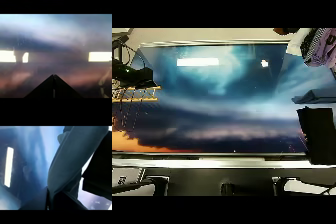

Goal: Fold the clothes and pants, and hang the long-sleeved shirts on hangers.

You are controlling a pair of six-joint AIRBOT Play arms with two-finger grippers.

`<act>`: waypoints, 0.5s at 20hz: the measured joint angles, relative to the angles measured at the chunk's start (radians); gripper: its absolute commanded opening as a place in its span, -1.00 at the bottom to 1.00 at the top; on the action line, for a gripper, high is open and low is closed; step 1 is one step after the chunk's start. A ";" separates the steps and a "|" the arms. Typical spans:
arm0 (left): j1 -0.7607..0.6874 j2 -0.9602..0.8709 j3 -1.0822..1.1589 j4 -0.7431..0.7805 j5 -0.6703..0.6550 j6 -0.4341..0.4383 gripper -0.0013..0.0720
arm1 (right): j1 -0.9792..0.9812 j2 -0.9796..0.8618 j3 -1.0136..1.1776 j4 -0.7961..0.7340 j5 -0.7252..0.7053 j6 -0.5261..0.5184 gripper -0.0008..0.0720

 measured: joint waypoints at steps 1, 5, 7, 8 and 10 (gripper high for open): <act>0.000 0.000 0.000 0.000 0.000 0.000 -0.92 | 0.000 0.009 0.000 -0.019 -0.019 0.004 -0.91; 0.000 0.000 0.000 0.000 -0.004 0.000 -0.92 | 0.000 0.034 0.000 -0.111 -0.132 0.011 -0.91; 0.000 0.000 0.000 0.000 -0.004 -0.001 -0.92 | 0.000 0.040 0.000 -0.165 -0.196 0.011 -0.91; 0.000 0.000 0.000 0.000 -0.005 -0.001 -0.92 | 0.000 0.042 0.000 -0.193 -0.225 0.008 -0.91; 0.000 0.000 0.000 0.000 -0.007 -0.001 -0.92 | 0.000 0.045 0.000 -0.236 -0.272 -0.016 -0.91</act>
